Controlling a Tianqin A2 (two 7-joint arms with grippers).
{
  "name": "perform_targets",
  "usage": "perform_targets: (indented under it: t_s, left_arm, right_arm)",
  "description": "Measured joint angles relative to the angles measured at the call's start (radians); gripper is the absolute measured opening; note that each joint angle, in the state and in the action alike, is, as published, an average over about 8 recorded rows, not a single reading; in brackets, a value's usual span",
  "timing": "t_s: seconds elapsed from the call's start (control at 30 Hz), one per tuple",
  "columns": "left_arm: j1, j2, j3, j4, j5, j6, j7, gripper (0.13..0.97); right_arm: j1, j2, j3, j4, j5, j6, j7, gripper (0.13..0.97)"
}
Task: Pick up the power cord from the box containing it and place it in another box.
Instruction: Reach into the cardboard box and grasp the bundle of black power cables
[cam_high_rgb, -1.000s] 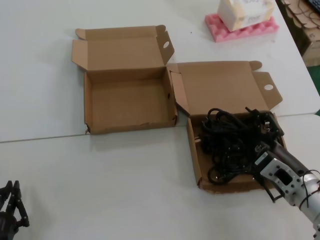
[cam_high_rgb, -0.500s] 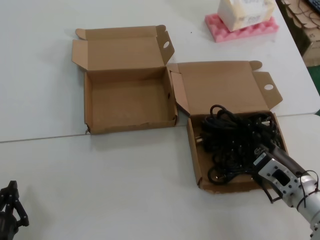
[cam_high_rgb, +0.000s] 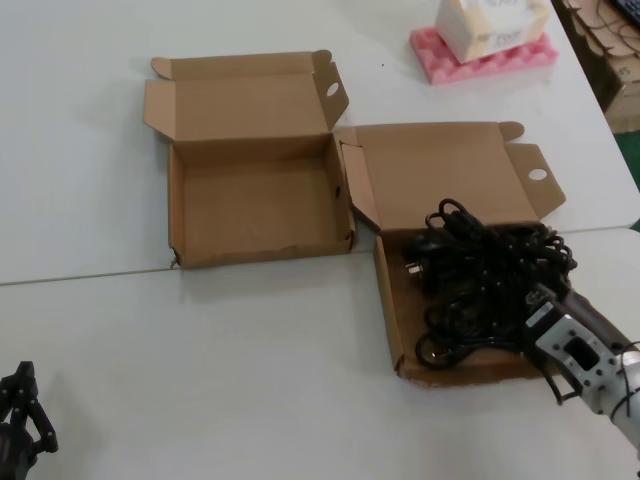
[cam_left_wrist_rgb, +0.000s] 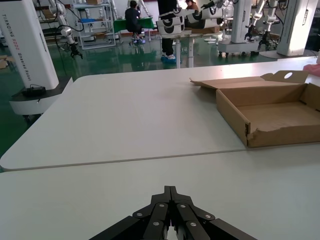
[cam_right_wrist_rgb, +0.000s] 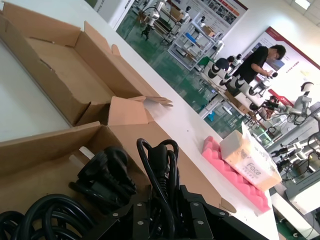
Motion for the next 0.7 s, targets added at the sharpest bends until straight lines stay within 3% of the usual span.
perform_targets:
  t_s: [0.4, 0.53, 0.7]
  left_arm:
    - [0.000, 0.000, 0.000, 0.000, 0.000, 0.000, 0.000, 0.163]
    - [0.000, 0.000, 0.000, 0.000, 0.000, 0.000, 0.000, 0.163]
    - [0.000, 0.000, 0.000, 0.000, 0.000, 0.000, 0.000, 0.163]
  right_arm:
    - [-0.043, 0.135, 0.052, 0.215, 0.089, -0.023, 0.000, 0.250]
    - [-0.083, 0.167, 0.126, 0.294, 0.110, -0.068, 0.000, 0.246]
    - [-0.157, 0.155, 0.287, 0.362, 0.140, -0.187, 0.000, 0.243]
